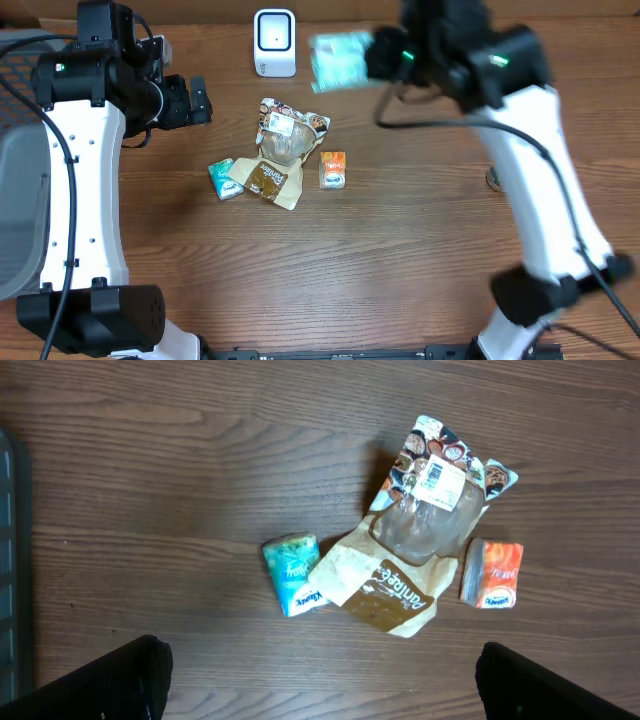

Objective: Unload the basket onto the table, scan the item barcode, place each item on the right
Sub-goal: 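Lift the light-green bag and bring it to the scanner, then hold the light-green bag in front of the scanner with the right gripper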

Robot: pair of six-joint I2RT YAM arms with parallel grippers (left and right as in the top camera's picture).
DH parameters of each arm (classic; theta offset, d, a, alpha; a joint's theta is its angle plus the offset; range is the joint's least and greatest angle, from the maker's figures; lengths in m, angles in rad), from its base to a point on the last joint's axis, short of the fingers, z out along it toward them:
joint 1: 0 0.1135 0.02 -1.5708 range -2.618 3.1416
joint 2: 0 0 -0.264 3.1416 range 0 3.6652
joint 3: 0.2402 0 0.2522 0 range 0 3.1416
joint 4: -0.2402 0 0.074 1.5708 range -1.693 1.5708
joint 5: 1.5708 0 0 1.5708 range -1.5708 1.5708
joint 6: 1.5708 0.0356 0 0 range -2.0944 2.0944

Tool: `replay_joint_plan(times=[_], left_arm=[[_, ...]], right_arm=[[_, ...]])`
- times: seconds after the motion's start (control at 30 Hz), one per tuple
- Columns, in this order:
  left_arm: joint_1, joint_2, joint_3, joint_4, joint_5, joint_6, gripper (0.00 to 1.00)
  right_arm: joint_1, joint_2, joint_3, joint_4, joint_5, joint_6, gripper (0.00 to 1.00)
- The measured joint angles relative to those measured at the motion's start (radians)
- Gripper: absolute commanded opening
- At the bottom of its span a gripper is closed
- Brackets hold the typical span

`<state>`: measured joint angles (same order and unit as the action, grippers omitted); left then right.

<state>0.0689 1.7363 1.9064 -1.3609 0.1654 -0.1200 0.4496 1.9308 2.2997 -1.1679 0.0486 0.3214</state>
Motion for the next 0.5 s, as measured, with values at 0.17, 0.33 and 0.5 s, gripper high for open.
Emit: replay_joint_plan(times=[0.17, 0.33, 0.5], left_arm=[[0.000, 0.000, 0.000, 0.001, 0.000, 0.000, 1.00], [0.000, 0.000, 0.000, 0.000, 0.000, 0.000, 0.99], [0.000, 0.000, 0.000, 0.000, 0.000, 0.000, 1.00]], right_arm=[[0.058, 0.177, 0.021, 0.313, 0.273, -0.168, 0.04], [0.063, 0.356, 0.021, 0.614, 0.414, -0.518, 0.04], [0.068, 0.480, 0.019, 0.909, 0.457, -0.878, 0.04]])
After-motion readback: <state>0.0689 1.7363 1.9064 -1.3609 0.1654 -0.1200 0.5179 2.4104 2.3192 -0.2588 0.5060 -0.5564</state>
